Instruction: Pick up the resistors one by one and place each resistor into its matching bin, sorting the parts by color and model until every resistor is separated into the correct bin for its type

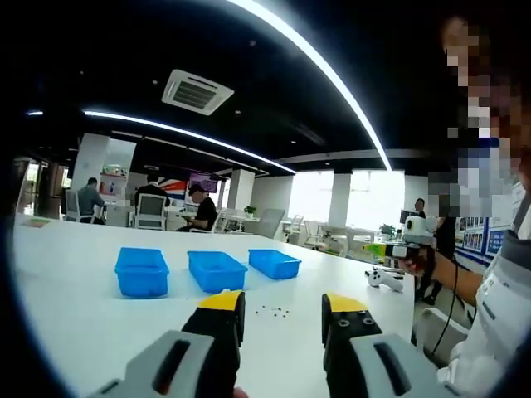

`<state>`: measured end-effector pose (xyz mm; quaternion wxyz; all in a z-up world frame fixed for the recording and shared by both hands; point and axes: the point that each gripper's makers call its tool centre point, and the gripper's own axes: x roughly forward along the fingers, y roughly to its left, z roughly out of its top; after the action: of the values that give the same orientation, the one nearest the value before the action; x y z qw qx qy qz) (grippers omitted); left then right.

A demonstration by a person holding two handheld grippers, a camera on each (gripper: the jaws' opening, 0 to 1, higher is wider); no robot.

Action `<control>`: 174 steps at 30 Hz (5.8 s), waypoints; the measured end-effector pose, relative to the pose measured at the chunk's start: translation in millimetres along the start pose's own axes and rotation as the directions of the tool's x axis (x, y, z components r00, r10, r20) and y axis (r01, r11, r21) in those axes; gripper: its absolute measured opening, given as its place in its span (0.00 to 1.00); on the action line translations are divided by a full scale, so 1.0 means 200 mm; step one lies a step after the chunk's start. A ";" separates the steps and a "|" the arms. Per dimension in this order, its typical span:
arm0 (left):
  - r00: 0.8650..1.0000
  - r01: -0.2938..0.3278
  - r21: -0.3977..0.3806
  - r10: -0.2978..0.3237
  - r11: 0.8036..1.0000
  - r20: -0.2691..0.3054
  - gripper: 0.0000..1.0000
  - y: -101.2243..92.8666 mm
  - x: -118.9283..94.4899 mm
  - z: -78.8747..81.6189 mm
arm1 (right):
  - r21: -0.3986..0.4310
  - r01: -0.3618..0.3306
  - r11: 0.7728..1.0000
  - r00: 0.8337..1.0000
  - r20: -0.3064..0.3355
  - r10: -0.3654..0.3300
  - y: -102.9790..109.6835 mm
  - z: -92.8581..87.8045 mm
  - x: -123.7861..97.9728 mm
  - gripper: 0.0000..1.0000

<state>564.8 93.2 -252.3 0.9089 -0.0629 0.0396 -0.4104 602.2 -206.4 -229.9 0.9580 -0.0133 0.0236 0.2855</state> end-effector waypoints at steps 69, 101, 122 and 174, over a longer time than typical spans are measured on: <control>1.000 -0.004 0.023 0.003 1.000 0.024 0.38 0.00 -0.02 0.04 | 0.002 0.159 0.987 0.987 -0.024 -0.159 -0.56 0.03 0.67 0.57; 0.998 -0.060 0.060 0.058 0.996 0.032 0.38 0.06 -0.05 0.07 | -0.083 0.114 0.990 0.993 0.029 -0.112 -0.05 0.07 -0.02 0.53; 0.998 -0.053 0.066 0.052 0.996 0.019 0.38 0.05 -0.04 0.06 | -0.134 -0.500 0.856 0.682 -0.670 0.294 0.33 -0.37 0.56 0.33; 0.998 -0.047 0.057 0.045 0.997 0.031 0.37 0.06 -0.07 0.08 | -0.031 -0.533 0.845 0.496 -0.821 0.283 0.37 -0.59 0.78 0.04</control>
<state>567.0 112.2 -238.1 0.9200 -0.0417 0.0156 -0.3894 687.8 -64.3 -355.9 0.7369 -0.2676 0.4055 0.4701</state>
